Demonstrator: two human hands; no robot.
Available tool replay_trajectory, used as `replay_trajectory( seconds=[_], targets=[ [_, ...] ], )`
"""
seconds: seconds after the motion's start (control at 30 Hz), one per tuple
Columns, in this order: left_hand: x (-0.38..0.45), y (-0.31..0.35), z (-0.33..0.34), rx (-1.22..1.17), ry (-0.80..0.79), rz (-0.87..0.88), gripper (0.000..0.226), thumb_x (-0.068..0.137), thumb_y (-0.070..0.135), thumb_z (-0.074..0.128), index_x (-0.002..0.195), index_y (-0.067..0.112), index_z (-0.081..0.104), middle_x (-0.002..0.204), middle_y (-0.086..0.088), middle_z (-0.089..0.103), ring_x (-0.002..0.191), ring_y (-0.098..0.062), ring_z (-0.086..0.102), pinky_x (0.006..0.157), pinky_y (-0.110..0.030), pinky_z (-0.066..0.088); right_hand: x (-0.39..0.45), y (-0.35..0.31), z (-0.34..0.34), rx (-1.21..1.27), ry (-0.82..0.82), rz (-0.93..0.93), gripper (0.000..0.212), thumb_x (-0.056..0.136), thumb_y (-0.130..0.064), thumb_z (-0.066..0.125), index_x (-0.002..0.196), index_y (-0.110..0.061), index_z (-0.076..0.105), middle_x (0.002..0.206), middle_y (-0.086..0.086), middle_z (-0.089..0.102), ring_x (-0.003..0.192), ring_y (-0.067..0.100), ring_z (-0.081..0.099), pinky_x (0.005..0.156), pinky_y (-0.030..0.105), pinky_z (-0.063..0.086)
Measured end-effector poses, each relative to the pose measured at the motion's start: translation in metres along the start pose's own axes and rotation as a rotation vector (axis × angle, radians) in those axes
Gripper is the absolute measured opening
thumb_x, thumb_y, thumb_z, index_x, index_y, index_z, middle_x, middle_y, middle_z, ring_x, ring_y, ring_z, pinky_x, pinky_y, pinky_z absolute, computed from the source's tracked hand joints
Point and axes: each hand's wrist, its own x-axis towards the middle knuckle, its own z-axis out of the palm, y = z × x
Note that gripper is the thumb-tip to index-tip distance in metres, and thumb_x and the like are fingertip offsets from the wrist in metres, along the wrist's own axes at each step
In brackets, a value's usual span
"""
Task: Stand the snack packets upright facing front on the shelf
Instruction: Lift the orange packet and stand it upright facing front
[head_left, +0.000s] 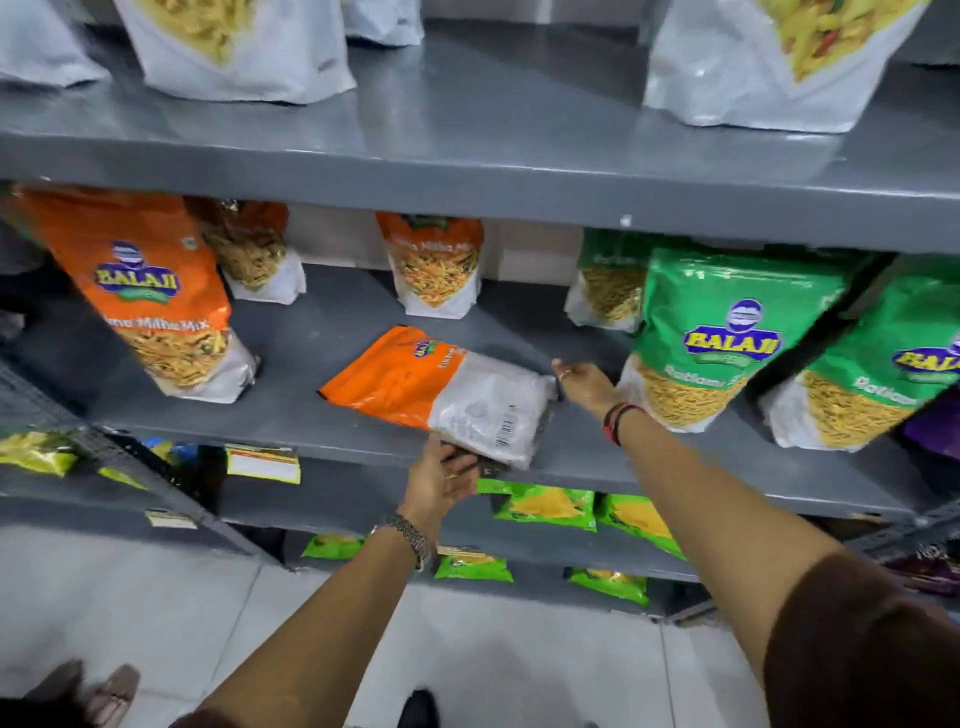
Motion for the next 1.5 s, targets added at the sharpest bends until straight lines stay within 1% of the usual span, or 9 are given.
replay_trajectory(
  seconds=[0.07, 0.23, 0.33, 0.47, 0.6, 0.7, 0.83, 1.2, 1.5],
  targets=[
    [0.013, 0.014, -0.02, -0.063, -0.025, -0.051, 0.062, 0.096, 0.046, 0.029, 0.137, 0.001, 0.037, 0.111, -0.016, 0.055, 0.076, -0.021, 0.058, 0.068, -0.03, 0.048, 0.009, -0.017, 0.01, -0.092, -0.027, 0.06, 0.046, 0.096, -0.039, 0.037, 0.065, -0.011, 0.056, 0.084, 0.019, 0.06, 0.091, 0.022, 0.053, 0.082, 0.028, 0.038],
    [0.037, 0.038, -0.046, -0.038, -0.104, -0.114, 0.053, 0.092, 0.044, 0.042, 0.12, 0.0, 0.053, 0.099, -0.017, 0.067, 0.075, -0.021, 0.069, 0.069, -0.029, 0.055, 0.023, -0.052, 0.023, -0.26, -0.108, 0.154, 0.043, 0.098, -0.032, 0.032, 0.12, -0.001, 0.053, 0.12, 0.017, 0.057, 0.109, 0.032, 0.055, 0.087, 0.032, 0.043],
    [0.042, 0.041, -0.049, 0.025, -0.125, -0.127, 0.052, 0.093, 0.038, 0.045, 0.125, -0.004, 0.05, 0.124, -0.024, 0.061, 0.111, -0.031, 0.063, 0.088, -0.035, 0.052, 0.025, -0.067, 0.031, -0.338, -0.107, 0.187, 0.045, 0.098, -0.027, 0.031, 0.128, 0.001, 0.05, 0.137, 0.021, 0.051, 0.123, 0.035, 0.049, 0.099, 0.033, 0.039],
    [0.044, 0.042, -0.062, 0.037, -0.181, -0.088, 0.05, 0.095, 0.031, 0.044, 0.128, -0.007, 0.045, 0.129, -0.025, 0.057, 0.119, -0.033, 0.057, 0.094, -0.036, 0.049, 0.032, -0.08, 0.047, -0.419, -0.112, 0.126, 0.043, 0.098, -0.028, 0.031, 0.132, -0.006, 0.047, 0.143, 0.016, 0.046, 0.128, 0.03, 0.045, 0.106, 0.034, 0.032],
    [0.044, 0.032, -0.073, 0.004, -0.167, 0.029, 0.041, 0.095, 0.021, 0.045, 0.129, -0.001, 0.042, 0.13, -0.021, 0.054, 0.119, -0.034, 0.056, 0.088, -0.032, 0.048, 0.036, -0.085, 0.053, -0.352, -0.116, 0.173, 0.035, 0.093, -0.022, 0.039, 0.117, -0.003, 0.056, 0.122, 0.021, 0.058, 0.1, 0.031, 0.058, 0.086, 0.033, 0.045],
    [0.04, 0.032, -0.078, -0.075, -0.21, 0.072, 0.021, 0.096, 0.021, 0.044, 0.11, 0.01, 0.054, 0.116, -0.011, 0.063, 0.112, -0.03, 0.061, 0.079, -0.025, 0.054, 0.03, -0.078, 0.052, -0.269, -0.092, 0.215, 0.015, 0.09, -0.015, 0.042, 0.081, -0.01, 0.053, 0.073, 0.012, 0.05, 0.056, 0.016, 0.041, 0.051, 0.025, 0.033],
    [0.038, 0.05, -0.094, -0.102, -0.249, 0.184, 0.018, 0.095, 0.023, 0.046, 0.102, 0.012, 0.058, 0.099, -0.005, 0.073, 0.083, -0.016, 0.073, 0.067, -0.024, 0.059, 0.015, -0.062, 0.053, -0.134, -0.042, 0.174, 0.016, 0.087, -0.008, 0.046, 0.074, -0.012, 0.054, 0.06, 0.001, 0.045, 0.051, 0.012, 0.039, 0.039, 0.017, 0.035],
    [0.035, 0.141, -0.068, 0.16, -0.323, 0.524, 0.02, 0.094, 0.025, 0.049, 0.078, 0.013, 0.044, 0.094, -0.012, 0.053, 0.089, -0.022, 0.056, 0.074, -0.023, 0.056, -0.005, -0.048, 0.068, 0.558, 0.409, 0.057, 0.031, 0.083, 0.01, 0.034, 0.071, -0.009, 0.056, 0.059, 0.004, 0.052, 0.053, 0.014, 0.043, 0.055, 0.027, 0.04],
    [0.062, 0.147, -0.039, 0.428, -0.172, 0.553, 0.028, 0.093, 0.024, 0.048, 0.065, 0.021, 0.048, 0.065, 0.001, 0.045, 0.076, -0.016, 0.047, 0.083, -0.034, 0.047, 0.005, -0.029, 0.081, 0.517, 0.536, 0.06, 0.021, 0.084, 0.008, 0.043, 0.082, -0.001, 0.062, 0.079, 0.009, 0.058, 0.079, 0.019, 0.048, 0.076, 0.029, 0.039]
  ],
)
